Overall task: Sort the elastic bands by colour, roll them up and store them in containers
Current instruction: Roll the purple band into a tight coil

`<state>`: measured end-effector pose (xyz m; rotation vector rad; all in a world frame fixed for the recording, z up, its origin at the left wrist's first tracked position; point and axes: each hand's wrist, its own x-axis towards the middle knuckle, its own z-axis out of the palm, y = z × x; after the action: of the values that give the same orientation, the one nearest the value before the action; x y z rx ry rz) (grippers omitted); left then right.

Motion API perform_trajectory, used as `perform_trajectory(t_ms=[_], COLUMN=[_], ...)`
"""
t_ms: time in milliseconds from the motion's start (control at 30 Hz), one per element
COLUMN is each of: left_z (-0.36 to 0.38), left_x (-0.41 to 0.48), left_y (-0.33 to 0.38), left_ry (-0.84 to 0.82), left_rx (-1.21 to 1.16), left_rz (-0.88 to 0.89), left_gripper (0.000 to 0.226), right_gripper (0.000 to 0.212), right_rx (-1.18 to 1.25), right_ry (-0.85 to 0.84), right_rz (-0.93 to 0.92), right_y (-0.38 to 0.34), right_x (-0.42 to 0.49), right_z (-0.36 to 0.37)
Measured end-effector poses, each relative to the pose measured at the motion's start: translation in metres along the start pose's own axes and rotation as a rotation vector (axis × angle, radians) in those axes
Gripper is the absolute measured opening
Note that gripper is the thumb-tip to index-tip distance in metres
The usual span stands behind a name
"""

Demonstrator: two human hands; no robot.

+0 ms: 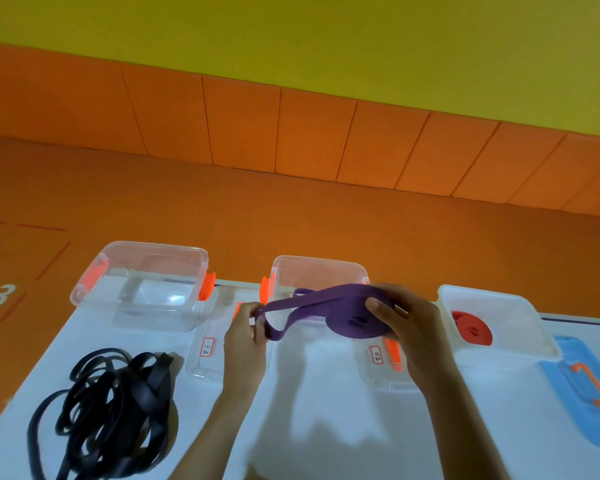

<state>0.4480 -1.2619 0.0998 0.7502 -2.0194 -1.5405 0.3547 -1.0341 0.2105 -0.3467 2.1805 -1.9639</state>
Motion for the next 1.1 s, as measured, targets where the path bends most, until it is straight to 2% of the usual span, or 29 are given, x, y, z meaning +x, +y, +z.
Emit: perform_trajectory(t_ms=[100, 233, 300, 433, 467, 533, 600, 667, 800, 933, 1100], left_z=[0.005, -0.002, -0.005, -0.004, -0.003, 0.000, 0.003, 0.004, -0.001, -0.005, -0.005], left_x=[0.002, 0.006, 0.005, 0.003, 0.003, 0.004, 0.002, 0.000, 0.001, 0.000, -0.006], left_y=[-0.005, -0.007, 0.005, 0.047, 0.057, 0.069, 0.073, 0.072, 0.070, 0.065, 0.062], left_ry=[-0.139, -0.473, -0.516, -0.546, -0.567, -0.621, -0.660, -0.633, -0.619, -0.602, -0.587], left_rx=[-0.050, -0.006, -0.053, -0.121, -0.069, 0.017, 0.024, 0.013, -0.031, -0.219, -0.326], left_rz=[-0.095, -0.213, -0.150, 0.129, 0.164, 0.198, 0.198, 0.202, 0.189, 0.057, 0.006], left_gripper=[0.027, 0.058, 0.072, 0.082, 0.080, 0.061, 0.039, 0.029, 0.030, 0.039, 0.034], right_gripper=[0.026, 0.028, 0.030, 0.034, 0.035, 0.035, 0.036, 0.037, 0.038, 0.037, 0.028], right_rx=[-0.030, -0.120, -0.198, -0.324, -0.333, -0.342, -0.350, -0.349, -0.336, -0.226, 0.068], right_ry=[0.016, -0.001, -0.018, -0.050, -0.057, -0.082, -0.094, -0.097, -0.154, -0.157, -0.029], right_rz=[-0.026, -0.075, -0.113, -0.152, -0.146, -0.154, -0.165, -0.162, -0.117, -0.067, 0.005], right_y=[-0.001, -0.001, -0.001, -0.001, 0.000, 0.002, 0.003, 0.004, 0.003, 0.011, 0.016], right_x=[0.000, -0.002, -0.004, -0.009, -0.010, -0.013, -0.016, -0.018, -0.021, -0.026, -0.033], right_z=[-0.006, -0.012, -0.015, -0.012, -0.011, -0.008, -0.005, -0.002, -0.004, -0.008, -0.009])
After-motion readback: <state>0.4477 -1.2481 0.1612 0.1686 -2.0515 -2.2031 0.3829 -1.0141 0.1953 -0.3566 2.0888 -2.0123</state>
